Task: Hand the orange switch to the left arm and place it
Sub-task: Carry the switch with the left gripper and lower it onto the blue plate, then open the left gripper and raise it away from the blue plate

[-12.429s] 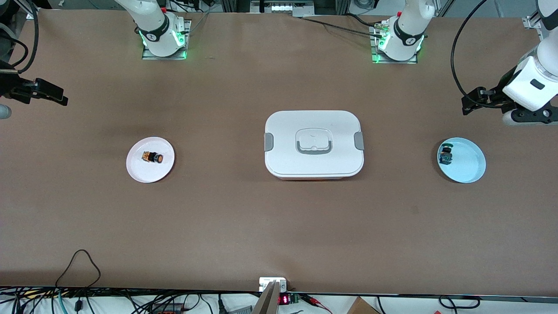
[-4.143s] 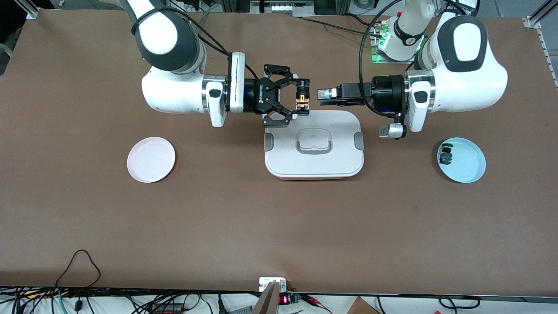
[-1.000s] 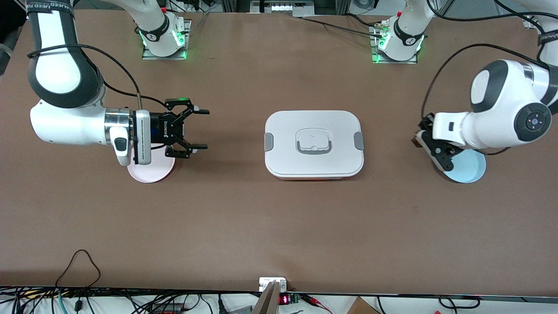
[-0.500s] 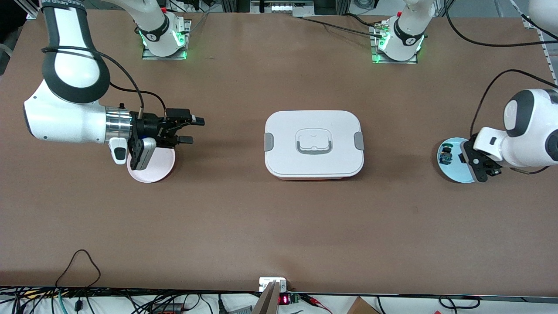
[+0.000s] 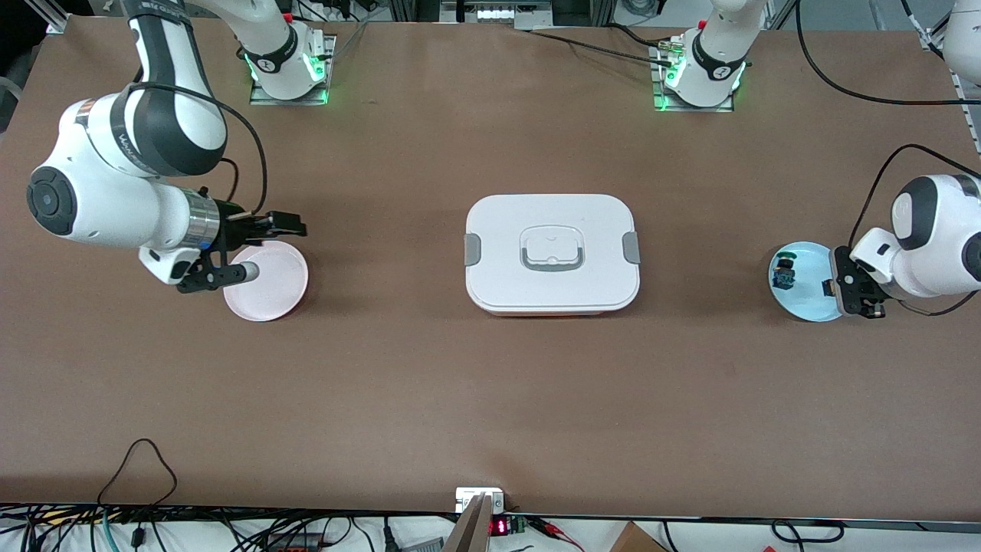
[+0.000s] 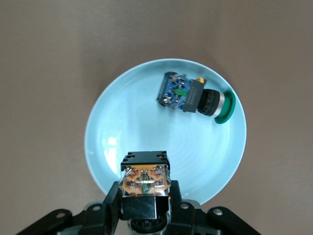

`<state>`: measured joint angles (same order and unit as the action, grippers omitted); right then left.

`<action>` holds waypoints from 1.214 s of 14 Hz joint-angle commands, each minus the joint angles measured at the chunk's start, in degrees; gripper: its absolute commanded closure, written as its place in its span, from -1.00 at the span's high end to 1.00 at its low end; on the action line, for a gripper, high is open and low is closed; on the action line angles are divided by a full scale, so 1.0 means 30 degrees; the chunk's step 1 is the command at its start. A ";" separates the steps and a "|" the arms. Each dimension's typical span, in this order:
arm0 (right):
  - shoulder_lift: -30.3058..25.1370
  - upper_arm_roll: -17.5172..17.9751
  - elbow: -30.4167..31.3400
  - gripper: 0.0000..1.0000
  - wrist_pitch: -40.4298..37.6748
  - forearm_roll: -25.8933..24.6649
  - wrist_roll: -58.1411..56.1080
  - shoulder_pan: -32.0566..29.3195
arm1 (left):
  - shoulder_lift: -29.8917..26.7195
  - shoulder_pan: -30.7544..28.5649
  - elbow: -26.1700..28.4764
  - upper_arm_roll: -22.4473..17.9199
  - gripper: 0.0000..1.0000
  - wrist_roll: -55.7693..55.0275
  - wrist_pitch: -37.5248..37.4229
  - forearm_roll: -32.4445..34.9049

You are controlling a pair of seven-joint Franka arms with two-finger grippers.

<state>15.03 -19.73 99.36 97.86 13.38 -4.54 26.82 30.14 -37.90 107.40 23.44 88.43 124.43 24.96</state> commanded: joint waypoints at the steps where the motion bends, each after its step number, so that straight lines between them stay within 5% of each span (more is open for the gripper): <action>1: -0.0613 0.0220 -0.1561 1.00 -0.2056 -0.2349 0.1161 -0.1081 | 0.0556 -0.0695 0.0264 0.0361 -0.65 0.1108 0.0562 0.0558; 7: -0.1230 0.0949 -0.4641 1.00 -0.2764 -0.4198 -0.1708 -0.4949 | 0.0910 -0.1574 0.1671 0.0361 -0.53 0.1225 0.2995 0.0558; 9: -0.1874 0.3080 -0.5022 1.00 -0.2795 -0.4168 -0.1477 -0.7111 | 0.0910 -0.1721 0.1642 0.0391 0.99 0.1428 0.2966 0.0587; 10: -0.1991 0.3991 -0.5227 1.00 -0.2853 -0.4139 -0.0604 -0.7935 | 0.0881 -0.1750 0.1641 0.0449 1.00 0.1430 0.2879 0.0558; 13: -0.2342 0.4234 -0.5348 1.00 -0.3640 -0.4050 0.1191 -0.8119 | 0.0357 -0.1663 0.1350 0.0683 1.00 0.1343 0.2122 0.0528; 17: -0.3514 0.4205 -0.3300 1.00 -0.2826 -0.4139 0.1074 -0.8149 | -0.0874 -0.1721 -0.0141 0.2436 1.00 -0.1544 -0.3520 0.0177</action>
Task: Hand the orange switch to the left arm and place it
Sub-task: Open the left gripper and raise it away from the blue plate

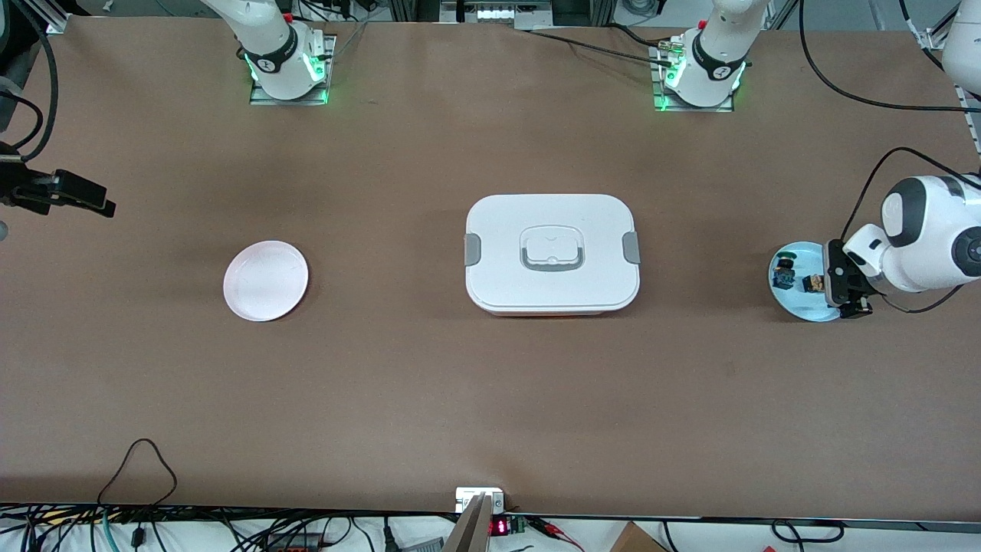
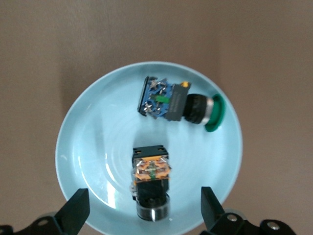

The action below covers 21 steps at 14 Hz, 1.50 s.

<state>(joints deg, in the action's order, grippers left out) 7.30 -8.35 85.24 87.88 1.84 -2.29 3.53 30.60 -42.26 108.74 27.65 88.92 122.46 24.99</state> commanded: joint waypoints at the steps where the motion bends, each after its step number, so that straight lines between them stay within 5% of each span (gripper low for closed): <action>1: -0.1057 0.0411 0.1613 1.00 0.0444 -0.0290 0.0352 -0.0385 | -0.1290 -0.0270 -0.1230 0.1590 1.00 -0.3053 -0.4619 0.0020; 8: -0.3223 0.0411 0.4104 1.00 0.1705 -0.0524 0.0207 -0.0385 | -0.1380 -0.0095 -0.6882 0.4664 1.00 -1.3651 -1.4411 -0.2618; 12: -0.3578 0.0411 0.3901 1.00 0.1412 -0.0524 0.0177 -0.0443 | -0.1380 -0.0007 -0.9084 0.7127 1.00 -2.1153 -1.6615 -0.2763; 15: -0.3490 0.0528 0.3348 1.00 0.0914 -0.0495 0.0119 -0.0385 | -0.1409 0.0661 -1.0460 0.7573 1.00 -2.4156 -1.6913 -0.3115; 18: -0.3284 0.0529 0.2817 1.00 0.0766 -0.0436 0.0147 -0.0385 | -0.2136 0.3702 -1.2426 0.4452 1.00 -2.6934 -1.6446 -0.4105; 21: -0.3255 0.0529 0.2757 1.00 0.0766 -0.0436 0.0148 -0.0385 | -0.5409 0.7361 -1.0127 -0.1399 1.00 -2.8551 -1.3260 -0.7060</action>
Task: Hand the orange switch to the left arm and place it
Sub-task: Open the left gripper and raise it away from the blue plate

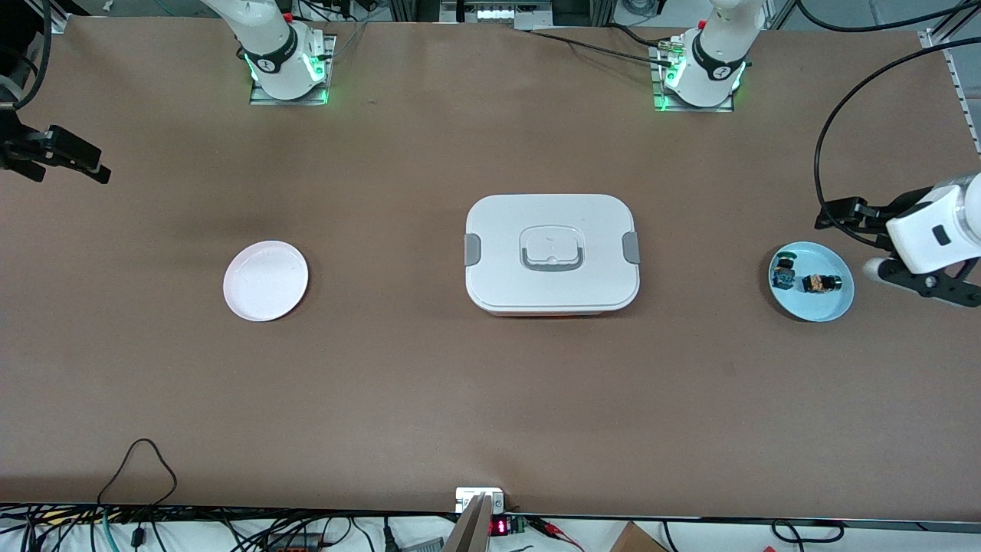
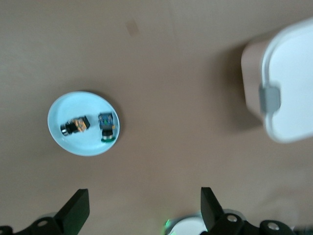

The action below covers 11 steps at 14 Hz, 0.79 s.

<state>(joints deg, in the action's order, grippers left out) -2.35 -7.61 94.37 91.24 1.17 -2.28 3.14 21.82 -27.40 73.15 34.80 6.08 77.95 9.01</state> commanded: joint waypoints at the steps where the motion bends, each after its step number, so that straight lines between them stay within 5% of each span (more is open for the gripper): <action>1: -0.0036 0.0308 -0.0286 1.00 -0.0384 -0.0242 0.0146 -0.0257 | -0.3484 0.3903 0.2995 -0.5751 1.00 -0.1232 0.2194 -0.2381; 5: -0.0036 0.0309 -0.0286 1.00 -0.0384 -0.0271 0.0146 -0.0257 | -0.7003 0.8799 0.7833 -1.1324 1.00 -0.1442 0.6292 -0.2477; 11: -0.0094 0.0309 -0.0286 1.00 -0.0413 -0.0271 0.0175 -0.0257 | -0.9118 1.0040 1.0537 -1.2331 1.00 -0.0358 0.7709 -0.2417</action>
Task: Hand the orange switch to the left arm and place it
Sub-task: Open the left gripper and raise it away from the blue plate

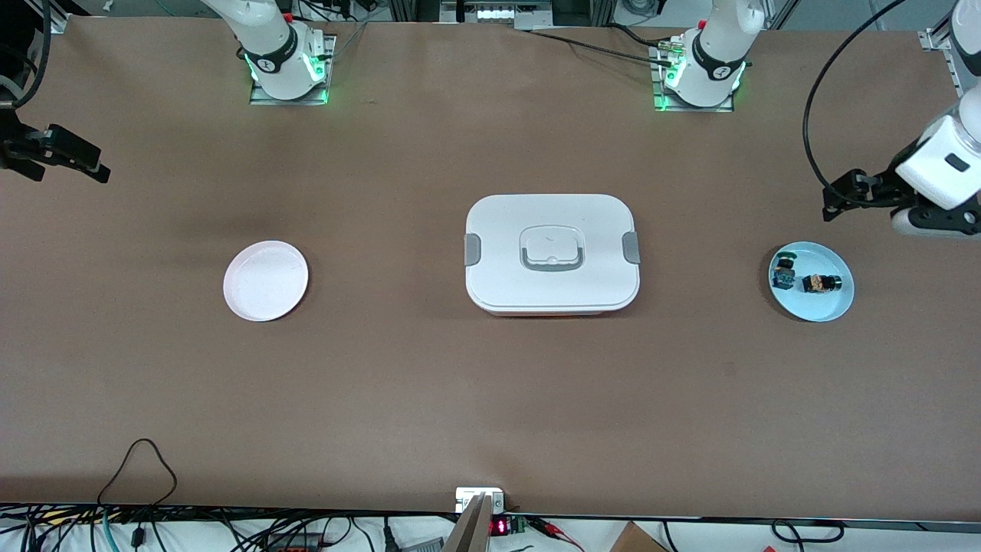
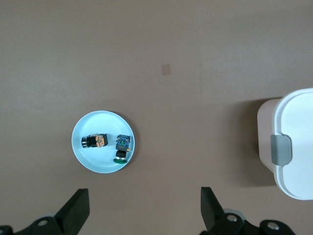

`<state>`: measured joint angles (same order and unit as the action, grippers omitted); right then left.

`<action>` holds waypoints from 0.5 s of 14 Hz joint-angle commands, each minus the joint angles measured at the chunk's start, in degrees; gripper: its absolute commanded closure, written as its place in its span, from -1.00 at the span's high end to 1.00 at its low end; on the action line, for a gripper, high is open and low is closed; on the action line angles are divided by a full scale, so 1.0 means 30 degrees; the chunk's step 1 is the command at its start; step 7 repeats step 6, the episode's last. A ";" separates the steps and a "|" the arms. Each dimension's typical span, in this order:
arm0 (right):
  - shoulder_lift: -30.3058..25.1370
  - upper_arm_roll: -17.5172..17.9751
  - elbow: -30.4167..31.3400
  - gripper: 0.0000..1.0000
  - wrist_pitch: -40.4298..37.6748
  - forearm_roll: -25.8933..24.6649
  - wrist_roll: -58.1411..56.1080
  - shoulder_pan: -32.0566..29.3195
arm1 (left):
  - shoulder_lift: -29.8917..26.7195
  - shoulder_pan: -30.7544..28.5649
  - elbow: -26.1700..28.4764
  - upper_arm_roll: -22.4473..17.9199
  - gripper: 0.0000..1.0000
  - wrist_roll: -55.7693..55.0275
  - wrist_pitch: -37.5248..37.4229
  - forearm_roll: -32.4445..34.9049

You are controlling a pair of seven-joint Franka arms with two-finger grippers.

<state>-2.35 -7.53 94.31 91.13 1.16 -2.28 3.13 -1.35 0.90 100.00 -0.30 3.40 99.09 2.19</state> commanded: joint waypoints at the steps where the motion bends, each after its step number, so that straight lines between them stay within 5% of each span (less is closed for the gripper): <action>1: -0.0095 0.0283 -0.0266 1.00 -0.0406 -0.0269 0.0175 -0.0254 | -0.1395 0.0782 0.1558 -0.0691 1.00 0.0508 0.0575 -0.0145; 7: -0.0095 0.0283 -0.0266 1.00 -0.0641 -0.0269 0.0205 -0.0254 | -0.1161 0.0755 0.1500 -0.1072 1.00 0.0362 0.0545 -0.0290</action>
